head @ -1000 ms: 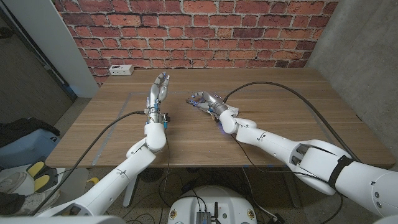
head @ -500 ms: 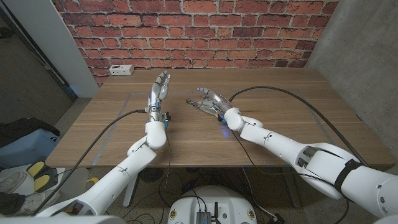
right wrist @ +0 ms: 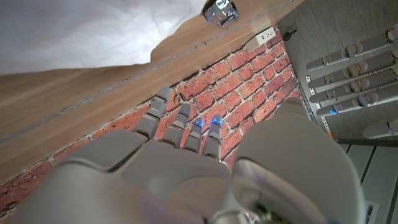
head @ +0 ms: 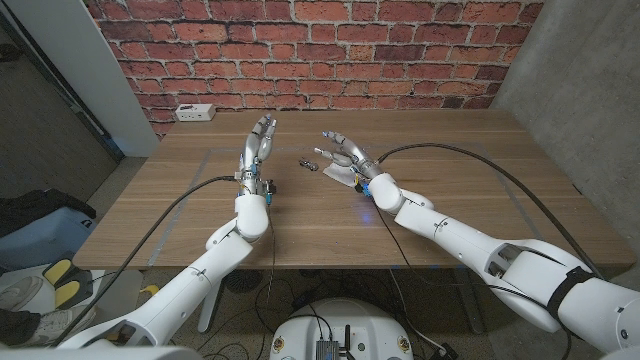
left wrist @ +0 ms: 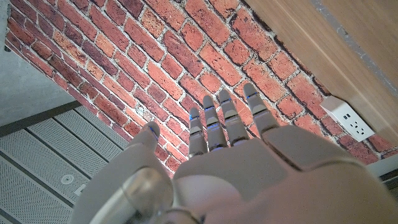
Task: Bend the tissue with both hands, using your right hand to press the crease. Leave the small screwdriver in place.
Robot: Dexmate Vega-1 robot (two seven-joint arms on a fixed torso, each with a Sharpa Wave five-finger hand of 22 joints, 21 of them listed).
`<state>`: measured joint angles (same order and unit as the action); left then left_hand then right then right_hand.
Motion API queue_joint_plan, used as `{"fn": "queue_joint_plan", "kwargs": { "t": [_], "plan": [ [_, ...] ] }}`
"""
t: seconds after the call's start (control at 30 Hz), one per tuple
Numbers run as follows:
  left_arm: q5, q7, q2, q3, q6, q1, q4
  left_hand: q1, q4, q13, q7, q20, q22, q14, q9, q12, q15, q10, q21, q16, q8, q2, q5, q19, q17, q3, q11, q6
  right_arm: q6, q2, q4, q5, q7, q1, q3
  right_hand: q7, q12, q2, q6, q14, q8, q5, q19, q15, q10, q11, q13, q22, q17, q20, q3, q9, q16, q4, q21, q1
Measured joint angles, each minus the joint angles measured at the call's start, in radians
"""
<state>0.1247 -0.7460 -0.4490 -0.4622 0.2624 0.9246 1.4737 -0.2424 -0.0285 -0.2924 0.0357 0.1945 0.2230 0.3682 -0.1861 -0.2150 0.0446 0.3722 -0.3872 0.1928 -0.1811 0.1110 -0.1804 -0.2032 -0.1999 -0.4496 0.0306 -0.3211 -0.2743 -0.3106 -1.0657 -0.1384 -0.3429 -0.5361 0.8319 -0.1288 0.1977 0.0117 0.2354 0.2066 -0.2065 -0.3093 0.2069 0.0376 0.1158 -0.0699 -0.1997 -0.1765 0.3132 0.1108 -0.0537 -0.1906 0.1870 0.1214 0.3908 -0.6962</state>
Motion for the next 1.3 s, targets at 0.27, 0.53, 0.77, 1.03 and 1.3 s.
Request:
{"fn": "queue_joint_plan", "kwargs": {
  "t": [0.27,0.53,0.77,1.03,1.3],
  "plan": [
    [0.009,0.004,0.001,-0.007,-0.023,-0.003,0.005,0.003,0.001,0.0,0.0,0.0,0.0,0.0,0.0,0.0,0.0,0.0,0.0,0.0,-0.004,-0.003,0.0,0.0,0.0,-0.001,0.0,0.0,0.023,-0.039,-0.106,-0.065,-0.12,-0.068,-0.038,0.072,0.057,-0.1,0.275,0.168,-0.057,-0.029,0.154,0.005,0.242,0.046,-0.003,-0.003,-0.053,-0.005,0.102,0.0,0.067,-0.109,0.012,-0.17],
    [0.028,-0.027,0.019,-0.013,-0.139,0.003,0.037,-0.012,0.03,0.005,-0.011,0.006,-0.005,-0.004,0.0,0.0,0.004,0.0,0.008,0.0,-0.019,0.012,0.0,0.006,0.009,-0.03,0.0,-0.033,0.184,-0.084,-0.245,-0.195,-0.231,-0.134,-0.05,0.099,0.108,-0.141,0.491,0.304,-0.098,0.01,0.231,0.01,0.436,0.038,-0.019,-0.008,-0.047,-0.038,0.19,0.0,0.112,-0.197,0.024,-0.27],
    [0.035,-0.038,0.02,-0.023,-0.265,0.011,0.075,-0.052,0.073,0.01,-0.025,0.006,-0.008,0.001,0.0,-0.022,-0.001,0.044,0.008,0.0,-0.044,0.022,-0.016,0.005,0.014,-0.074,-0.017,-0.126,0.357,-0.121,-0.359,-0.278,-0.258,-0.181,-0.052,0.1,0.102,-0.139,0.476,0.296,-0.073,0.043,0.237,0.011,0.43,0.05,-0.031,-0.008,-0.03,-0.036,0.19,0.0,0.11,-0.193,0.024,-0.241],
    [0.055,0.048,-0.023,-0.047,-0.309,-0.007,0.091,-0.072,0.123,0.032,-0.023,-0.009,-0.009,-0.015,0.0,-0.028,-0.035,0.093,0.021,-0.001,-0.052,0.013,-0.017,0.042,0.019,-0.106,-0.047,-0.224,0.48,-0.174,-0.487,-0.307,-0.228,-0.231,-0.058,0.101,0.093,-0.126,0.457,0.275,-0.056,0.056,0.221,0.009,0.405,0.047,-0.035,-0.008,-0.019,-0.028,0.182,0.0,0.103,-0.182,0.019,-0.2],
    [0.076,0.137,-0.11,-0.13,-0.288,-0.116,0.038,-0.062,0.136,0.05,0.004,-0.024,-0.009,-0.097,0.005,-0.013,-0.05,0.07,0.053,-0.016,-0.037,-0.004,-0.011,0.119,0.017,-0.103,-0.07,-0.243,0.659,-0.208,-0.568,-0.336,-0.149,-0.263,-0.061,0.098,0.064,-0.1,0.403,0.209,-0.02,0.066,0.172,0.007,0.338,0.044,-0.045,-0.008,-0.004,-0.021,0.167,-0.003,0.077,-0.167,-0.011,-0.147]
  ]
}}
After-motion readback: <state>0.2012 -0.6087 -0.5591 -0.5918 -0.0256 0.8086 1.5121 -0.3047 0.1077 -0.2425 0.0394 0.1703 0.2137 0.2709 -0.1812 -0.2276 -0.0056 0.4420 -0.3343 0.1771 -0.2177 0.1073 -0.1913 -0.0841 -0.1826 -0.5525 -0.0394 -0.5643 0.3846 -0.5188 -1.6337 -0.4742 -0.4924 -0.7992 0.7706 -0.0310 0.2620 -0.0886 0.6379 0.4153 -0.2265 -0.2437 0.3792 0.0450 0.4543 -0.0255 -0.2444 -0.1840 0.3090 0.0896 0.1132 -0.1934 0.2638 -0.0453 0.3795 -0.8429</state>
